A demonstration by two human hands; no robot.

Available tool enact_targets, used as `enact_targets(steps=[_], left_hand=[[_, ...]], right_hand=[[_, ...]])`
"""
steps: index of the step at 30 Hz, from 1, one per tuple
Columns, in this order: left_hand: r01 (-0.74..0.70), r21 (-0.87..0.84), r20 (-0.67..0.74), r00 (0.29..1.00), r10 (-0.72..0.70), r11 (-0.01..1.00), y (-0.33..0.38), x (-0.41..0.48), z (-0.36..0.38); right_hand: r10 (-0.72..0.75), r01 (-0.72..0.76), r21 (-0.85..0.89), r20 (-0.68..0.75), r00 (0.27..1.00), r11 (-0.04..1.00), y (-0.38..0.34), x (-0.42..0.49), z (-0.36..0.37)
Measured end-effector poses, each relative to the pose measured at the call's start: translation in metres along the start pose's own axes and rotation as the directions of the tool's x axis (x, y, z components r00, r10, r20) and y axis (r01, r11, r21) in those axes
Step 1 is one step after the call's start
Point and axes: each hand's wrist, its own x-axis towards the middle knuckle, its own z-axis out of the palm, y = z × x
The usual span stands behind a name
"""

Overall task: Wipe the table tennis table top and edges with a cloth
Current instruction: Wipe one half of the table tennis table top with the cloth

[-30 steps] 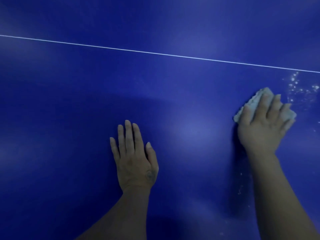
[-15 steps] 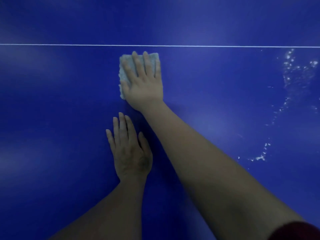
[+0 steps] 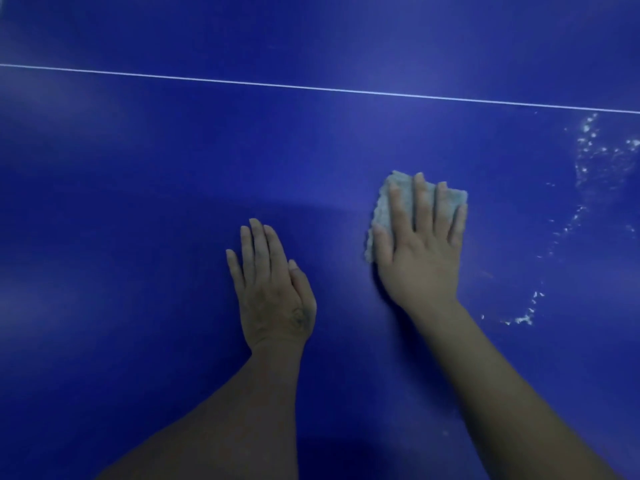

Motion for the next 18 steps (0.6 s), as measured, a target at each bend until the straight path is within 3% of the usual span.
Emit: enact_targets(steps=[4,9,14,18], left_hand=[[-0.011,-0.005,0.004,1.000,0.011,1.000,-0.002,0.001,-0.001],[-0.006,0.033,0.013,1.000,0.005,0.999,0.000,0.002,-0.003],[-0.015,0.007,-0.006,1.000,0.015,1.000,0.002,0.001,-0.006],[-0.020,-0.012,-0.027,0.999,0.019,1.000,0.004,-0.001,-0.010]], right_hand=[[-0.245,0.245,0.057,-0.012,0.970,0.968,-0.064,0.011,0.010],[-0.268,0.272,0.110,-0.054,0.962,0.956,-0.092,0.065,0.016],[-0.116,0.122,0.072,-0.078,0.990,0.990,-0.017,0.023,0.009],[0.264,-0.262,0.064,-0.033,0.964,0.963,0.064,-0.058,-0.005]])
